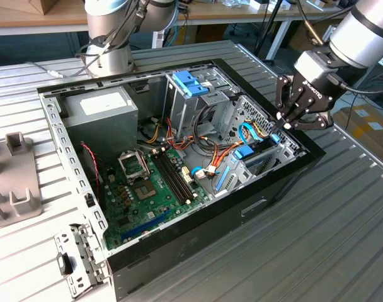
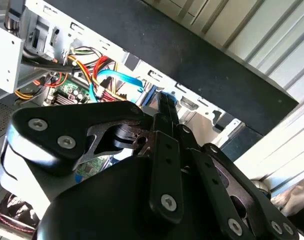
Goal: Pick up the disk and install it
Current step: 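Insert the second disk wire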
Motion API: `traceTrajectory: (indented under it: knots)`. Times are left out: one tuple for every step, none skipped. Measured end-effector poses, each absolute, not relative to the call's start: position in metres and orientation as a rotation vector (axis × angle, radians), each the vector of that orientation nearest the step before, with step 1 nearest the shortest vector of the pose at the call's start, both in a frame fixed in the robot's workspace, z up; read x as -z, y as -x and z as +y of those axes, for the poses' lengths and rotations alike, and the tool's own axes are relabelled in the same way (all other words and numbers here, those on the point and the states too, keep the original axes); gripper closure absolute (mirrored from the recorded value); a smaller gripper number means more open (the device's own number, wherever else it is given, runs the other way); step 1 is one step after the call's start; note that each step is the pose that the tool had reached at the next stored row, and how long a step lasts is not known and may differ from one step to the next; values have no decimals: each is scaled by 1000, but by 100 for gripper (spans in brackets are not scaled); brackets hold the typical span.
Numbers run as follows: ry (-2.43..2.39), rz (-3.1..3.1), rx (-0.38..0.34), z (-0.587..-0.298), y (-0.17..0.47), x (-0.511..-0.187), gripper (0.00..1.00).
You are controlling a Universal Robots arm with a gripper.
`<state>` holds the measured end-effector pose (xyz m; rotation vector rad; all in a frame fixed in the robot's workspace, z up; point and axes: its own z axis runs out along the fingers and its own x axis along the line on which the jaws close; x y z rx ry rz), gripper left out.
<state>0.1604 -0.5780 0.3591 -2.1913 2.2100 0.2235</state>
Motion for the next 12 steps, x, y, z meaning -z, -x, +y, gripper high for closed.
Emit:
traceTrajectory:
  knots:
    - [2191,2210,-223,-578,-161,-365,89]
    - [2191,2210,-223,-578,-161,-366,89]
    - [2191,2210,-224,-578,-161,-366,89]
    - [2191,2210,-224,-578,-161,-366,89]
    - [2191,2210,-224,-578,-161,-366,89]
    - [2191,2210,-223,-578,-161,-366,89]
    - [2191,2210,-224,-578,-161,-366,89]
    - [2191,2210,-223,-578,-161,-366,89]
    - [2191,2210,-224,-578,-161,-366,89]
    - [2191,2210,-224,-578,-161,-366,89]
    - [2191,2210,-223,-578,-161,-366,89]
    - [2191,2210,-224,-578,-161,-366,89]
